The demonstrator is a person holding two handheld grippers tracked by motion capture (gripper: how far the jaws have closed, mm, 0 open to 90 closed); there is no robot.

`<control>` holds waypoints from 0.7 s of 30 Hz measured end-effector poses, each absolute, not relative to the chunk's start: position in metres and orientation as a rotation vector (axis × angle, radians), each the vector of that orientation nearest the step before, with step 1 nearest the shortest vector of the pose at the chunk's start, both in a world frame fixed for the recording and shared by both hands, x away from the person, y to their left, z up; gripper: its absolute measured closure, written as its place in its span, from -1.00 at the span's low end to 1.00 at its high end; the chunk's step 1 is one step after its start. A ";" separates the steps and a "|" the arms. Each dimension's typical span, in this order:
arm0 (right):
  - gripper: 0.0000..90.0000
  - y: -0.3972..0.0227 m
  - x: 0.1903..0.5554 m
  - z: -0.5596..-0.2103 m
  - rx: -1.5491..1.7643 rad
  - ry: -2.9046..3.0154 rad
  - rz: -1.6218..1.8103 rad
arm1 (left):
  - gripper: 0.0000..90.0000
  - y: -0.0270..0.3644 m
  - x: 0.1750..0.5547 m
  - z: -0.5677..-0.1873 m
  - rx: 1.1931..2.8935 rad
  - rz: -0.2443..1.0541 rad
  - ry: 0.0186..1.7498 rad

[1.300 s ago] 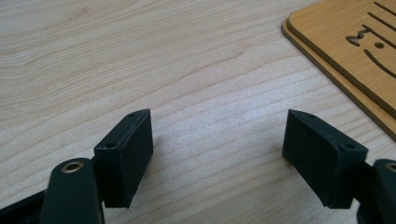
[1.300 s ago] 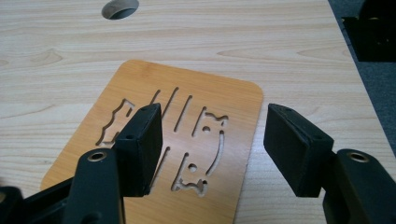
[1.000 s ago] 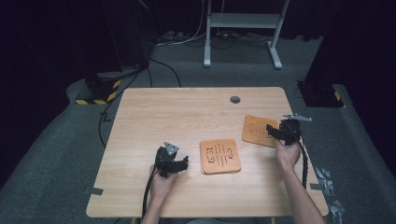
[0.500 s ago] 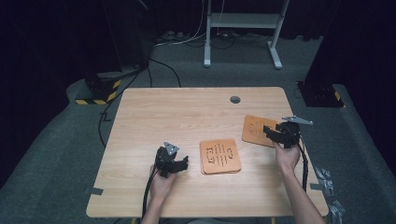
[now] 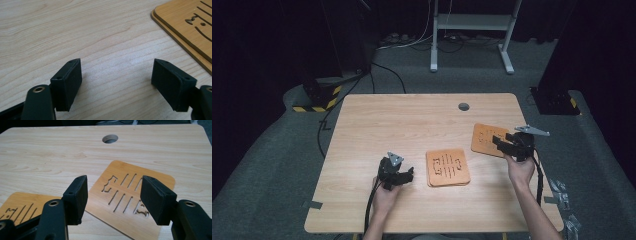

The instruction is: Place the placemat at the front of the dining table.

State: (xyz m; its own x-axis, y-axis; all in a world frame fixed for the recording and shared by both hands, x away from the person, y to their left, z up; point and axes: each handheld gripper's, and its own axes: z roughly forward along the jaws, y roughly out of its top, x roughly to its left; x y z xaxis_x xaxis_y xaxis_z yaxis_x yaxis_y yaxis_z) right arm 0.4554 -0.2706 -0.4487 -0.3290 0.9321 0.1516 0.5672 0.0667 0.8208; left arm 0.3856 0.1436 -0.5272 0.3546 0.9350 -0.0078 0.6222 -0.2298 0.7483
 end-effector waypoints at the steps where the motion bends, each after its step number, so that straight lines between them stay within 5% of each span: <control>1: -0.13 -0.270 0.455 -0.448 1.481 1.937 1.173 | -0.46 0.144 0.386 -0.527 1.951 0.599 1.352; 21: -0.13 -0.253 0.432 -0.456 1.440 2.022 1.254 | -0.46 0.144 0.386 -0.527 1.950 0.599 1.353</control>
